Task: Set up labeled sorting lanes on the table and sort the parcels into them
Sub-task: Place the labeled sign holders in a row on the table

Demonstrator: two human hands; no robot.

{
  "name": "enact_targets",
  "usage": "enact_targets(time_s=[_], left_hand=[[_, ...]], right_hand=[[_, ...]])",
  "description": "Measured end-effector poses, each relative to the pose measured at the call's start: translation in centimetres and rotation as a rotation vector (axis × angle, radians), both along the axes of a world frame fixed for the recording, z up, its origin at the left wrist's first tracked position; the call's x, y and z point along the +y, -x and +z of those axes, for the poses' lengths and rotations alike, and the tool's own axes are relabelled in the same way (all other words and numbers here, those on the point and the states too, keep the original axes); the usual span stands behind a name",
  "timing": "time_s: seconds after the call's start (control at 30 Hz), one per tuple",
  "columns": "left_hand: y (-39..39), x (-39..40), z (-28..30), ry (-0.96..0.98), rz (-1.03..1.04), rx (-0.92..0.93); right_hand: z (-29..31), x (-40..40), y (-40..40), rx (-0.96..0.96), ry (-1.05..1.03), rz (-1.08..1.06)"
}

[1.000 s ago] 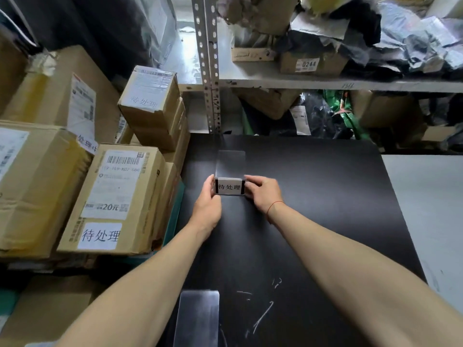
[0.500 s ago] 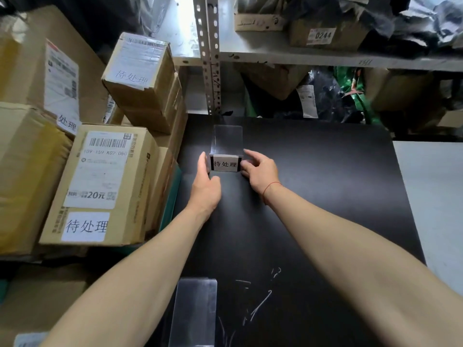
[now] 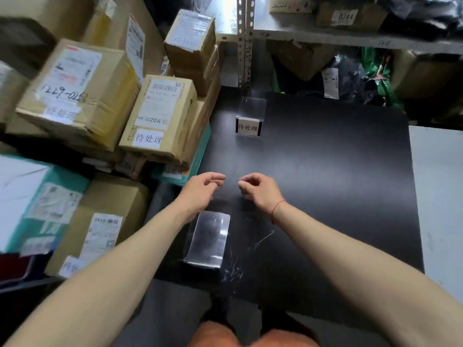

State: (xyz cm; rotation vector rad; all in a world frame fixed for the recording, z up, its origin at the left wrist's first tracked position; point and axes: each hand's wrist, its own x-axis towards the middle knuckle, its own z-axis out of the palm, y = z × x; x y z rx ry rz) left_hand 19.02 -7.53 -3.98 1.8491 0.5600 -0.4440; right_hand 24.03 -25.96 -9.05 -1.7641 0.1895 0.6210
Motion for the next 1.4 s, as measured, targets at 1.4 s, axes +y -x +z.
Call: enact_targets(time_s=[1.4], left_hand=[[16.1,3.1,-1.0,0.405,0.212,0.092]], right_hand=[[1.7,-1.1,19.4,-0.178,0.038,-0.070]])
